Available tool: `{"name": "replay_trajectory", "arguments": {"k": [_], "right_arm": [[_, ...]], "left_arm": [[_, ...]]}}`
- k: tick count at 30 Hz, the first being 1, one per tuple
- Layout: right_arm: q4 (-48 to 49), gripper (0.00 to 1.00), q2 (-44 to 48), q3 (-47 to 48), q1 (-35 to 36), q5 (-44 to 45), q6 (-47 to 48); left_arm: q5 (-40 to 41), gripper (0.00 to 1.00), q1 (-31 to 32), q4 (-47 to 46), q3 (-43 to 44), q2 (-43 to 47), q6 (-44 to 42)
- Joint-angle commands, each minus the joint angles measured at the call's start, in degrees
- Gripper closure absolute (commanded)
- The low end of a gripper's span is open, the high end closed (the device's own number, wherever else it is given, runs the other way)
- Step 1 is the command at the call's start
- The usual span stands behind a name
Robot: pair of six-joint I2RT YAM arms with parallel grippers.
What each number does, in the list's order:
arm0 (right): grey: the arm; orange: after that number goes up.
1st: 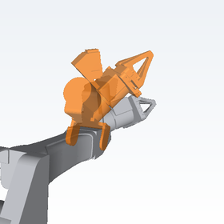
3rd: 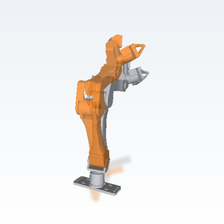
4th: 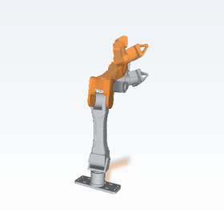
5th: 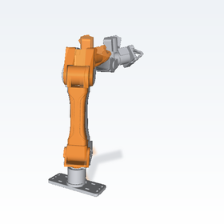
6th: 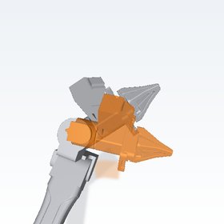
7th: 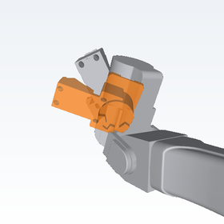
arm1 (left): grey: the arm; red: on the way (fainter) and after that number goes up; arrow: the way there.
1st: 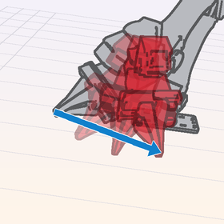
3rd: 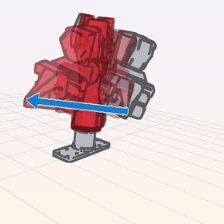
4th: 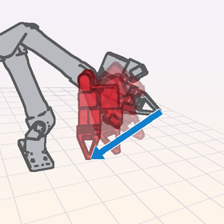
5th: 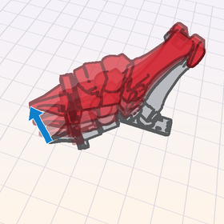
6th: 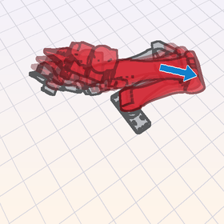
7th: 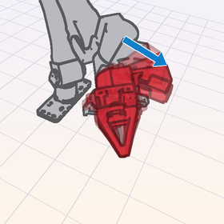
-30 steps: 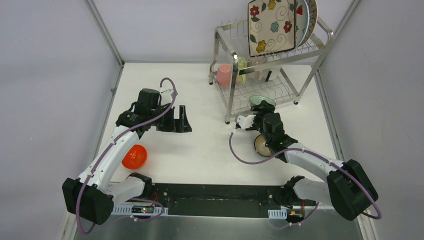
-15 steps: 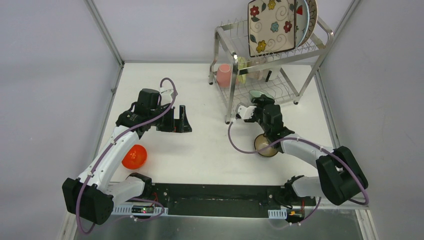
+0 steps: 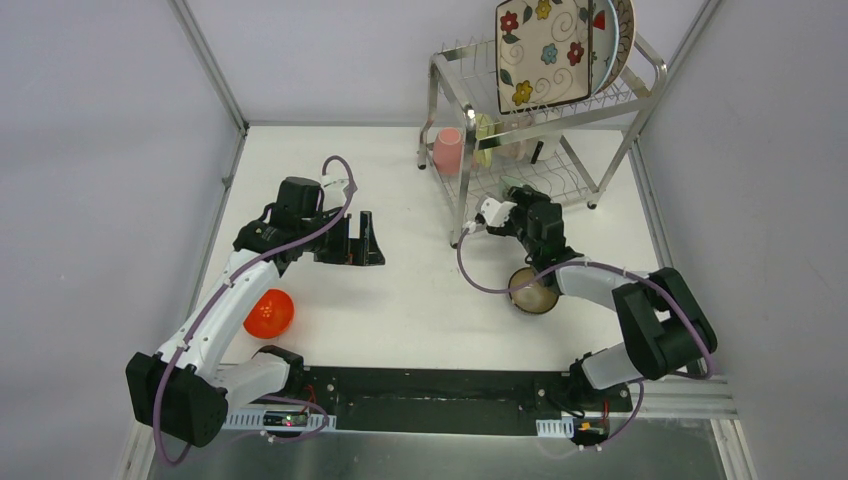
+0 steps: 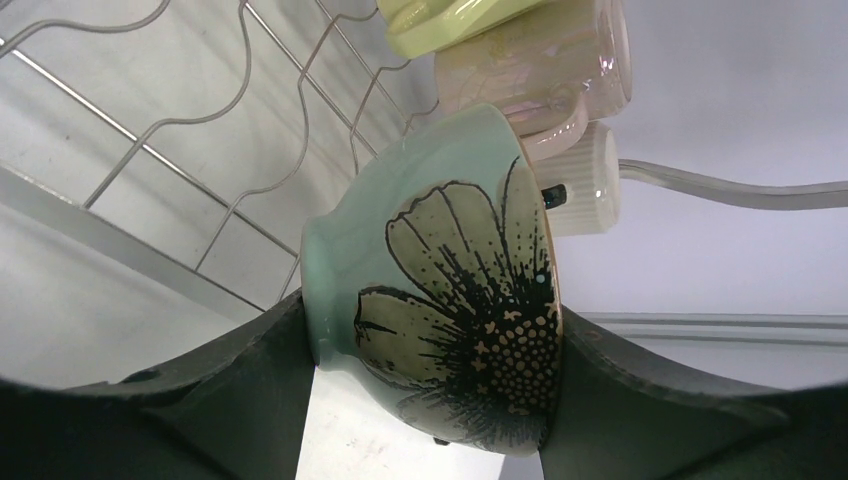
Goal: Load the mixed dishes into the dish rack
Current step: Turn the bowl upside down on the dish rack.
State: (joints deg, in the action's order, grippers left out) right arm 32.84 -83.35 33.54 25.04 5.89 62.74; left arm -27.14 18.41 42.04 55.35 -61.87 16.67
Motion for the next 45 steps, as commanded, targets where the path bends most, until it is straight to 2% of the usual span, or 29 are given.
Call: {"name": "replay_trajectory", "arguments": {"k": [1, 15, 27, 45], "right_arm": [[12.6, 0.83, -1.3, 3.3, -1.0, -2.1, -5.7], [21.6, 0.86, -5.8, 3.7, -3.2, -2.1, -20.1], [22.4, 0.86, -7.9, 5.3, -4.1, -2.0, -33.3], [23.2, 0.87, -8.7, 6.8, -4.7, 1.1, -47.6]], "left_arm": [[-0.5, 0.01, 0.3, -0.8, 0.0, 0.0, -1.6], [-0.4, 0.01, 0.3, -0.7, 0.1, -0.3, -1.7], [-0.4, 0.01, 0.3, -0.8, 0.1, -0.1, -1.8], [-0.2, 0.01, 0.3, -0.7, 0.0, 0.1, -2.0]]}}
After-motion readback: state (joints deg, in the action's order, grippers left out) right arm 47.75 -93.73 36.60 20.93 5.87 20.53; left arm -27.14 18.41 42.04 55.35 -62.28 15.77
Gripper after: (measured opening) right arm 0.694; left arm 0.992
